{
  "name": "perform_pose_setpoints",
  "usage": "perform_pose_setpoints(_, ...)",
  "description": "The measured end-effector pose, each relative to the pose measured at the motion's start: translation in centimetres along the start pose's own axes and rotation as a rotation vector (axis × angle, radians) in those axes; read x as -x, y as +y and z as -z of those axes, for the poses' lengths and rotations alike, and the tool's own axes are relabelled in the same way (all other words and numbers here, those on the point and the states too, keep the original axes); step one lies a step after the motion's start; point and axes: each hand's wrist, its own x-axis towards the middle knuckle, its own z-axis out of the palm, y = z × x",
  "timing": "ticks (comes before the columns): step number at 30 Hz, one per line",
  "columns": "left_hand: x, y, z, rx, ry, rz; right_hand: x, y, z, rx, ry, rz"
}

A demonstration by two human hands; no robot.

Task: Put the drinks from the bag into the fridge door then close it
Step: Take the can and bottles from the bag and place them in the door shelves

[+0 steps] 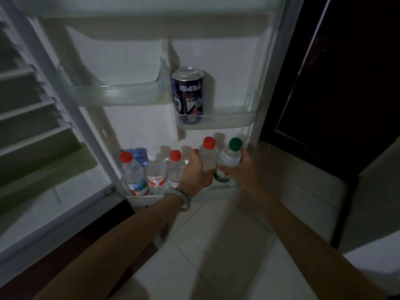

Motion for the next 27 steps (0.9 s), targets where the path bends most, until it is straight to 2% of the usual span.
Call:
perform_pose_setpoints(3,-0.1,-1.5,-1.4,-0.015,-0.014,0.077,-1.8,0.9,-0.7,0.034,-0.070,-0.013)
perform_pose_setpoints(9,-0.1,-3.4,-2.9,-0.045,-0.019,0.116,-3.8,4.5,-2.2,0.147,-0.165,-0.075)
perform_pose_setpoints(14,-0.4,-3.6,-3.6,-0.005,0.013,0.204,-3.9,5.3,-2.4,0.145,-0.156,-0.073)
perform_pose_setpoints(20,0.1,-4.8,-5.2,-0.103,0.089,0.120,-4.3,4.8,-2.5,0.182,-0.156,-0.042)
perform_pose_setpoints(27,0.1,-5.1,-5.0,-0.158,-0.039,0.214,-3.6,4.4,-2.2,0.205,-0.182,0.017)
